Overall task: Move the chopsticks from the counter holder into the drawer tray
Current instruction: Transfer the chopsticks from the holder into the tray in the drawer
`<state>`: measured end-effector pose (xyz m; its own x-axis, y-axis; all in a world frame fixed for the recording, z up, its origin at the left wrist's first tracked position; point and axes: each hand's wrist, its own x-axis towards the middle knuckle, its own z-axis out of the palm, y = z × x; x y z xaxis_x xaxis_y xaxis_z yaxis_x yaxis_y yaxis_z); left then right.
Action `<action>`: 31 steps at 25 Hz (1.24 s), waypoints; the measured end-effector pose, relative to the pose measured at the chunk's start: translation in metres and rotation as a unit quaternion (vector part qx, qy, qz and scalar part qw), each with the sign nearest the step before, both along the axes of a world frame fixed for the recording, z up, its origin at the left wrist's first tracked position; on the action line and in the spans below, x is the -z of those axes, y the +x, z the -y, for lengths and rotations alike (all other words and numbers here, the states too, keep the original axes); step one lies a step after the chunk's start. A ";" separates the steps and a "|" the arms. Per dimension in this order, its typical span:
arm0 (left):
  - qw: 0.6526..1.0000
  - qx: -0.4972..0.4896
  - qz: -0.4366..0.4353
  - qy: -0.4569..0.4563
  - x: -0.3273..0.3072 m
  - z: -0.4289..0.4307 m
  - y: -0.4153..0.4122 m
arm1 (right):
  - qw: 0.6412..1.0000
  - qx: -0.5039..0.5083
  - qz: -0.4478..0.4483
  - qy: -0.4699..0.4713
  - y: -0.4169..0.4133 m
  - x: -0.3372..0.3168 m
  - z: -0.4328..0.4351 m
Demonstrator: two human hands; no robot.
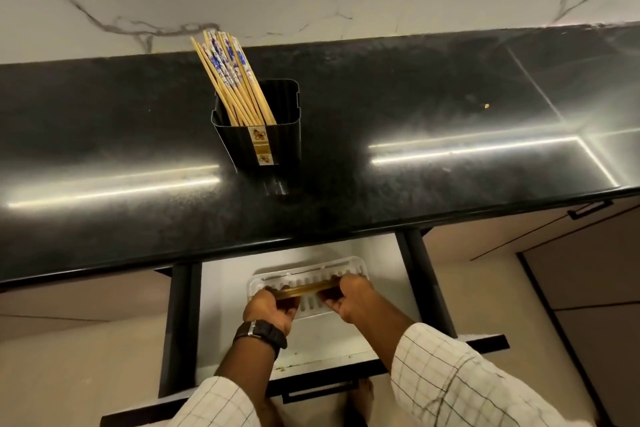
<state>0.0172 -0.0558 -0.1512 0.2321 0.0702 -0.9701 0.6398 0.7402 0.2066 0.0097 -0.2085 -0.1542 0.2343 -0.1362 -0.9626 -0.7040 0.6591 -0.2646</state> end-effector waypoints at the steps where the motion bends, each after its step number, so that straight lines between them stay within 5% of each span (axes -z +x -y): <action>1: 1.000 -0.001 -0.008 0.001 0.002 -0.001 0.002 | 1.000 -0.012 0.000 0.004 0.001 0.002 0.001; 8: 0.999 -0.032 -0.008 -0.017 -0.026 -0.013 -0.012 | 0.997 -0.027 0.043 0.054 -0.012 -0.035 0.001; 13: 0.988 -0.111 0.106 0.006 -0.090 -0.036 -0.003 | 0.975 -0.093 0.198 -0.031 -0.003 -0.119 0.007; 16: 0.966 -0.119 0.207 0.099 -0.148 -0.047 0.014 | 0.906 -0.164 0.348 -0.174 0.022 -0.185 0.006; 21: 0.907 -0.008 0.385 0.169 -0.226 -0.045 0.064 | 0.734 -0.232 0.500 -0.397 0.115 -0.251 -0.024; 24: 0.875 0.122 0.418 0.213 -0.250 -0.036 0.116 | 0.651 -0.318 0.481 -0.493 0.195 -0.251 -0.050; 27: 0.843 0.234 0.415 0.250 -0.253 -0.033 0.161 | 0.629 -0.441 0.403 -0.497 0.264 -0.230 -0.066; 31: 0.837 0.253 0.398 0.276 -0.249 -0.035 0.190 | 0.591 -0.506 0.372 -0.506 0.308 -0.214 -0.077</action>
